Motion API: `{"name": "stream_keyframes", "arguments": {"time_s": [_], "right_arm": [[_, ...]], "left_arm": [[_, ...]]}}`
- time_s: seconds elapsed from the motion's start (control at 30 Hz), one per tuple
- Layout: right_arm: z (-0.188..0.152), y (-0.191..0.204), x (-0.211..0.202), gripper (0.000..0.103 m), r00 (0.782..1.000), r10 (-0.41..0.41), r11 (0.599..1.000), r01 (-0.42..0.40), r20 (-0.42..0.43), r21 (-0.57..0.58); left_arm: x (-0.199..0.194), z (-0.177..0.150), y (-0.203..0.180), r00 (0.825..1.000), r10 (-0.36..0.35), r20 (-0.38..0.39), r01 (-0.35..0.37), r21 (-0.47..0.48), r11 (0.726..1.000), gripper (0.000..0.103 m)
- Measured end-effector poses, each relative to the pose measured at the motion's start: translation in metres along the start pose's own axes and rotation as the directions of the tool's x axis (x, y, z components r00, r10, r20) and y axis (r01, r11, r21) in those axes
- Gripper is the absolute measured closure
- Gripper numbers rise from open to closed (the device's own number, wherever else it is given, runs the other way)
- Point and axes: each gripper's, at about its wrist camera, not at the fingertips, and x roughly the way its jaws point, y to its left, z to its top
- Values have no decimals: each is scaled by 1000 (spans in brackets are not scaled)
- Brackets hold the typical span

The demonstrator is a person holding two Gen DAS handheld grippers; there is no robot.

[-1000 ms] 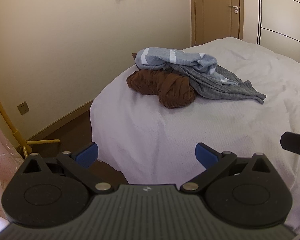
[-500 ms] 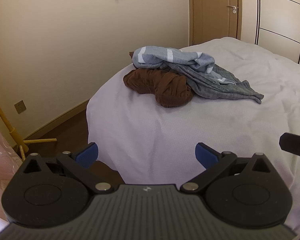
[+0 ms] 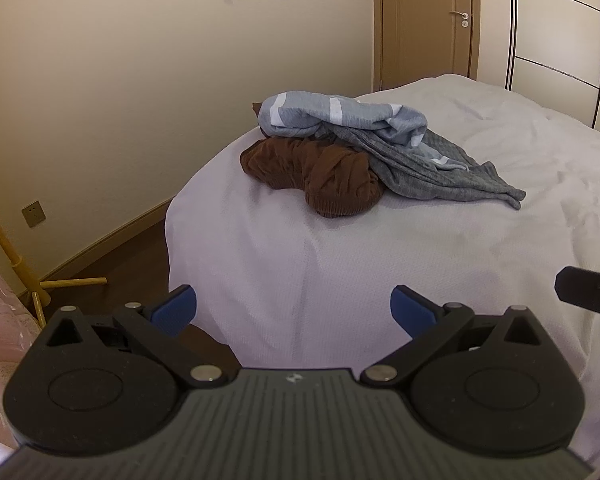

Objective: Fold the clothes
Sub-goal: 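Move both tools toward the clothes pile on the bed, then grasp the blue-grey striped T-shirt with the left gripper while the right gripper grasps it too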

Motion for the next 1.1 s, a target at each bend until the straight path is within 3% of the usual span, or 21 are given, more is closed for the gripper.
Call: {"name": "stream_keyframes", "arguments": {"time_s": [0.2, 0.43, 0.57, 0.63, 0.77, 0.83, 0.87, 0.93, 0.97, 1.0, 1.03, 1.07, 1.1], "right_arm": [[6, 0, 9, 0, 1000, 4, 1000, -4, -7, -17], [47, -6, 39, 0, 999, -7, 996, 10, 36, -94], [81, 1, 76, 0, 995, 38, 976, -18, 88, -219], [96, 5, 101, 2, 993, 70, 958, -39, 99, -285], [119, 7, 160, 13, 993, 109, 941, -87, 49, -327], [124, 8, 183, 14, 993, 114, 936, -95, 38, -338], [126, 8, 193, 15, 992, 118, 933, -98, 37, -345], [129, 6, 212, 18, 991, 129, 930, -112, 26, -349], [131, 6, 221, 23, 991, 134, 929, -120, 19, -349], [133, 4, 222, 41, 990, 136, 930, -119, 27, -348], [136, 3, 216, 57, 990, 136, 931, -112, 45, -347], [139, 1, 211, 63, 989, 135, 933, -106, 64, -345], [142, -1, 205, 85, 987, 135, 934, -99, 82, -343]], "left_arm": [[16, 16, 8, 1000, -12, 12, 12, -10, 1000, 1], [60, 68, 25, 993, 29, 115, -32, 27, 999, 1], [98, 101, 26, 978, -1, 210, -31, 148, 988, 1], [122, 113, 20, 971, 8, 239, -71, 253, 965, 1], [167, 129, 18, 977, -42, 208, -40, 374, 926, 9], [186, 134, 19, 980, -68, 185, -14, 410, 912, 18], [194, 136, 20, 982, -81, 171, 2, 421, 907, 27], [194, 139, 20, 980, -108, 169, 27, 423, 906, 58], [192, 141, 19, 977, -121, 175, 37, 422, 906, 79], [189, 142, 19, 974, -134, 181, 46, 421, 906, 89], [186, 144, 18, 971, -147, 186, 56, 420, 906, 90], [184, 145, 18, 968, -160, 192, 66, 420, 905, 95], [181, 147, 18, 965, -172, 198, 76, 419, 905, 96]]}}
